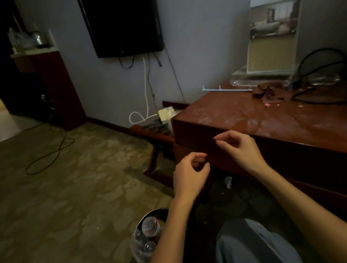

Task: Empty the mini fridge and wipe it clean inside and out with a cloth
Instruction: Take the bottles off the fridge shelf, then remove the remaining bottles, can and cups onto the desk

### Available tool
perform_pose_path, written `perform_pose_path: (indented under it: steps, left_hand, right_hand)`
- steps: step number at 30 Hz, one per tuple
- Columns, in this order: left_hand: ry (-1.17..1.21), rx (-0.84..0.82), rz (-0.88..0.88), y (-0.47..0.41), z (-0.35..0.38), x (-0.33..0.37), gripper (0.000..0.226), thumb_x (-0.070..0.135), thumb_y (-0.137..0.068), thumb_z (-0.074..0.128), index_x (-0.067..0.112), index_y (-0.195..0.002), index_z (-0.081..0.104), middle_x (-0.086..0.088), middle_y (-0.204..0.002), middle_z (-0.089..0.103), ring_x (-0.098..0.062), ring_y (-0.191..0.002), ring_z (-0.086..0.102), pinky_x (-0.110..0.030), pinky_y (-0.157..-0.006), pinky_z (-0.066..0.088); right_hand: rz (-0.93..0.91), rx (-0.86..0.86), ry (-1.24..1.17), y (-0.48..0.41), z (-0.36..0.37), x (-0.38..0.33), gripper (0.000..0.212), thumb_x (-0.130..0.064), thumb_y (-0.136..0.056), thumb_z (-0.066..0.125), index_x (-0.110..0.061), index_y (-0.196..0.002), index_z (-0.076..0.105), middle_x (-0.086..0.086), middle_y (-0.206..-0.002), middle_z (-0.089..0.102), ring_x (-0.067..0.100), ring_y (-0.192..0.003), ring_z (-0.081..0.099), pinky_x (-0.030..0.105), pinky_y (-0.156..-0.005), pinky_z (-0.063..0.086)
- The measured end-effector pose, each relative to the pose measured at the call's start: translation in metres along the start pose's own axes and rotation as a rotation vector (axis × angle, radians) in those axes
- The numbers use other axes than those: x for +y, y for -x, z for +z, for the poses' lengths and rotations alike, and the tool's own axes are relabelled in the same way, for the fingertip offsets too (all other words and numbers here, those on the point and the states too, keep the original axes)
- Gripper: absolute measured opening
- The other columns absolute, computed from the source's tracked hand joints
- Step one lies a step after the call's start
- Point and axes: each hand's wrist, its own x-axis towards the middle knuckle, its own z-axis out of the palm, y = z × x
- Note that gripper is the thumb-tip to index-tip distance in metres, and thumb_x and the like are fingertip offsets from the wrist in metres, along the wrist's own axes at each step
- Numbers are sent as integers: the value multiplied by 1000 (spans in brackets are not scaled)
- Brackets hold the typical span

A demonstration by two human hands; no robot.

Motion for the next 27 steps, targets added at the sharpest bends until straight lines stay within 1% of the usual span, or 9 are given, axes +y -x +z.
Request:
perform_pose_path:
  steps: [2,5,7,11,14,17,22,25,27]
  left_hand:
    - [16,-27,28,-7,9,17,21,31,-84,69,33,-105,68,16,-97,68,2,-92,61,-29,-85,53]
    - [54,-69,70,-17,25,44,21,31,-84,69,34,-105,68,17,-97,68,2,-93,61,-29,-85,53]
    - [78,-99,107,-22,38,63,19,30,-83,69,35,-102,68,17,-95,68,2,-92,61,-29,-85,53]
    - [136,-179,157,-27,66,98,16,30,-84,69,37,-99,67,19,-93,69,3,-92,62,-29,-84,54]
    - [173,-209,215,-31,87,125,17,28,-84,70,32,-100,69,16,-92,69,4,-87,63,-26,-81,54]
    - [229,-237,292,-36,111,157,18,22,-82,71,26,-99,70,12,-91,70,0,-83,65,-27,-79,55]
    - [350,-274,396,-34,163,218,20,34,-74,66,34,-93,68,14,-86,70,-3,-80,65,-35,-80,55]
    - [416,-345,457,-27,194,251,20,27,-77,69,38,-94,67,15,-87,70,-4,-82,65,-38,-80,56]
    - [439,-409,487,-23,212,272,23,25,-79,70,39,-96,66,14,-89,70,-4,-85,65,-38,-80,56]
  right_hand:
    - [-3,48,3,-2,-21,-1,8,-18,-89,67,-21,-95,72,-11,-94,70,-1,-90,64,19,-81,49]
    - [5,112,35,-2,-53,-2,7,-18,-89,67,-22,-93,71,-12,-95,69,-2,-90,63,11,-78,45]
    - [8,161,56,0,-76,-3,7,-17,-89,67,-22,-92,71,-12,-95,69,-3,-89,62,8,-76,44]
    - [11,247,104,3,-119,-1,7,-17,-88,69,-18,-94,71,-11,-95,70,0,-89,63,14,-78,47]
    - [9,296,131,6,-152,2,7,-16,-87,69,-18,-93,71,-9,-96,71,5,-90,65,17,-77,49]
    - [3,348,176,14,-189,2,9,-14,-88,69,-19,-96,70,-9,-96,71,4,-90,66,21,-80,51]
    - [26,434,255,30,-261,1,12,-16,-89,68,-18,-101,69,-8,-97,71,4,-93,65,21,-84,50]
    - [58,495,285,43,-301,-2,13,-14,-89,68,-17,-102,68,-8,-97,70,2,-91,65,18,-80,49]
    - [88,539,341,52,-328,-3,14,-16,-89,68,-20,-102,68,-11,-97,69,-2,-89,64,16,-78,50]
